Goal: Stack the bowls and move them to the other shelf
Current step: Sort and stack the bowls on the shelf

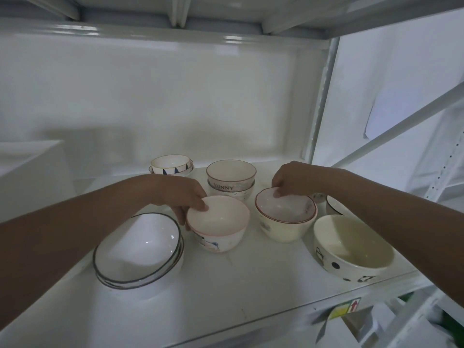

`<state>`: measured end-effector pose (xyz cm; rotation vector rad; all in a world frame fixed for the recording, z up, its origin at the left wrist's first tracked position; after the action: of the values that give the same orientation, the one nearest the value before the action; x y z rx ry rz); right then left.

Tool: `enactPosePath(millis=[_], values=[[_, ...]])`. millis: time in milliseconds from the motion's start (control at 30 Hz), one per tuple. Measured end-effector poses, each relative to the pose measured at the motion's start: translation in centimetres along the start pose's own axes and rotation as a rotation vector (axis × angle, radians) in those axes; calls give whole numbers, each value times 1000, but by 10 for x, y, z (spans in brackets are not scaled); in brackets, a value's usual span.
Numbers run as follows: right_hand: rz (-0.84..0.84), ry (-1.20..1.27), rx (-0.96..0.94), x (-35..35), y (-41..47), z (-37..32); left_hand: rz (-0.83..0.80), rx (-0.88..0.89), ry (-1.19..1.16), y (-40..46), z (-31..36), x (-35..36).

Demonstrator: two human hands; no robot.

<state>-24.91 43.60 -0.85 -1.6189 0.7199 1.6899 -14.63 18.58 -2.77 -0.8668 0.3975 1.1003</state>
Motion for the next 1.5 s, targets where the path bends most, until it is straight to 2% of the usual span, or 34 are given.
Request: enactPosePath(millis=[300,367,500,600,767,1033,1133,1300,1500], values=[[39,88,-3,-4,-13,-11,148,100,-160,-19,24,-22],[50,240,25,-10,-17,-12,170,128,-161,-19,35,-24],[175,831,124,-31,-26,-7,192,180,-171,-16,59,-20],[118,952,105,-41,-37,-4,226,182,-154,-10,74,-14],[105,918,68,-50,-51,-1,305,154,-150,2,90,-7],[65,880,72,-48,-49,-10,198,118,-86,-11,67,-18],[119,857,144,-54,-53,8,165,80,-91,-16,47,-25],[165,535,320,-53,-67,54,118,-27,-76,-18,12,-28],[156,471,517,-27,-78,105,81,-104,-84,-12,-6,-20]])
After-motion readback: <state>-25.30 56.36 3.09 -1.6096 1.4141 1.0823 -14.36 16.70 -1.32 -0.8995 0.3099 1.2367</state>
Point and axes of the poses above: each hand's wrist, its own y-axis towards the middle knuckle, its own x-axis out of the palm, z = x × y, the point moved 3 cm from there along y, towards the middle knuckle, and after that the axes turned 2 degrees about z, right-handed, at the moved point
